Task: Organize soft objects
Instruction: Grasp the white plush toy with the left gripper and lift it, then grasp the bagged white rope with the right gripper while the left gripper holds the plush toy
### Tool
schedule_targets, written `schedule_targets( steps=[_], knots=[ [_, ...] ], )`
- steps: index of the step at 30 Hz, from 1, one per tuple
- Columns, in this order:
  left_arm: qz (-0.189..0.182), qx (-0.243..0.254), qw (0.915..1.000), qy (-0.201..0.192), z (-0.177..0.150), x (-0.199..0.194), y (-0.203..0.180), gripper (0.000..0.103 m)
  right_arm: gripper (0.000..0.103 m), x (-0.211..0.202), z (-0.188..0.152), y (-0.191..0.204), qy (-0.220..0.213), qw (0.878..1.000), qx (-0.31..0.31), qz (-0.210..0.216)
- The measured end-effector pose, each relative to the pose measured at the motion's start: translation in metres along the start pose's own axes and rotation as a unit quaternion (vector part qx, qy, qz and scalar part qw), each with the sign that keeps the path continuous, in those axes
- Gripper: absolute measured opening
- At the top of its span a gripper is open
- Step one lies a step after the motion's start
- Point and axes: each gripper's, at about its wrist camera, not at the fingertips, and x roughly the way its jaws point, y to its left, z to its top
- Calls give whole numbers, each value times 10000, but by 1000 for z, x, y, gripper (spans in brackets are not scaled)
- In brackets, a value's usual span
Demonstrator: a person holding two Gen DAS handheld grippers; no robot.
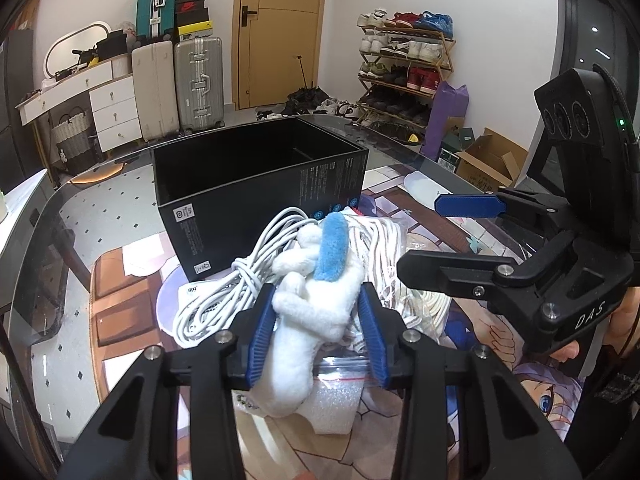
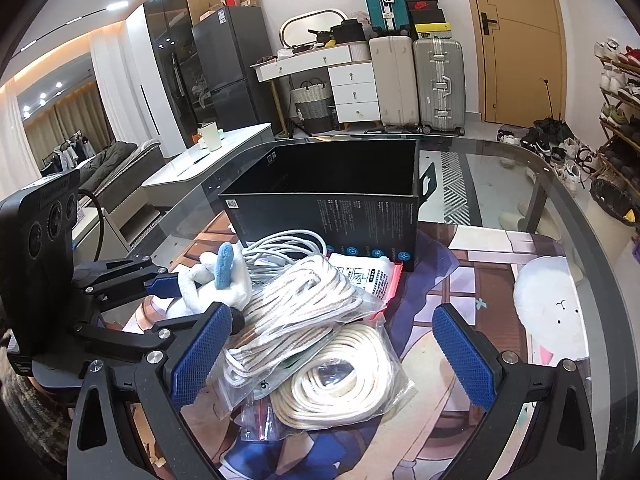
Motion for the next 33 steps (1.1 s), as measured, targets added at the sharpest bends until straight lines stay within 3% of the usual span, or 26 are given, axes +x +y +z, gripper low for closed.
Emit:
schedule_targets(
  steps=[21,33],
  knots=[
    [239,-830,9960,-242,-1,-21,32,34,102,11,8,15,506,9978,427,-102],
    [583,-1089,9913,-446,-7,-41,47,34,86,39,15,28,1006,9915,791,-214]
  ],
)
